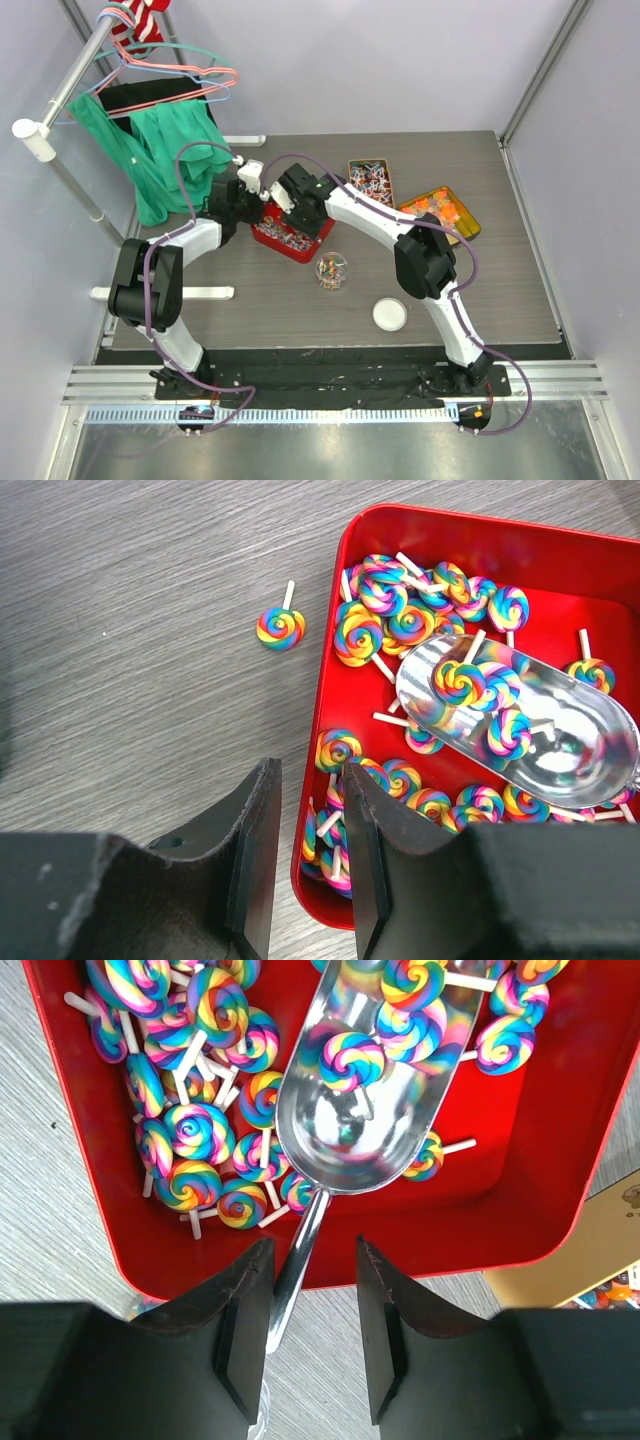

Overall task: Pack the candies
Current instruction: Scoop the fake candies from the storage box.

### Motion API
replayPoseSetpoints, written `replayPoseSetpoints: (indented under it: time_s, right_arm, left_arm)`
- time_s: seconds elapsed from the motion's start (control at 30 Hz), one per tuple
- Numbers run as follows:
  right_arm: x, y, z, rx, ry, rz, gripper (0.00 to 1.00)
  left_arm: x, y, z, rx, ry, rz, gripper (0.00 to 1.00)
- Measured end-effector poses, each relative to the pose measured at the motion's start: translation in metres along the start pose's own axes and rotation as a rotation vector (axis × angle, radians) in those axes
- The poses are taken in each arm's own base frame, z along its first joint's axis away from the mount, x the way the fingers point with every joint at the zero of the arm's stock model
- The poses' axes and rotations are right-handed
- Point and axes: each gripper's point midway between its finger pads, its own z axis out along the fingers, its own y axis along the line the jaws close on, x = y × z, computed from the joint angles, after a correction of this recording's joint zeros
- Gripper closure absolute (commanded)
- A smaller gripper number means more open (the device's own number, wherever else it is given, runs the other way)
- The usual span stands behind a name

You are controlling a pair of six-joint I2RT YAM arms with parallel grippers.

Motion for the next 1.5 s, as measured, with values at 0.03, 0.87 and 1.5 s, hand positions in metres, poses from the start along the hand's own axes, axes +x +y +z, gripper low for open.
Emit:
replayPoseSetpoints:
  time_s: [0.03,0.87,1.5]
  right_arm:
    - [0.0,0.0,0.0,-0.001,0.001,0.0,0.59]
    - [0.0,-0.003,0.028,0.039,-0.001,0.034,0.84]
    - [0.007,-0.01,0.013,0.05,-0.024,0.013,0.99]
  left_arm:
    - [0.0,0.0,0.0,0.0,0.0,0.0,0.65]
    - [0.003,0.0,0.0,0.001,0.006,-0.001,0.66]
    - [0.002,0.004,0.0,-0.014,-0.004,-0.015,0.66]
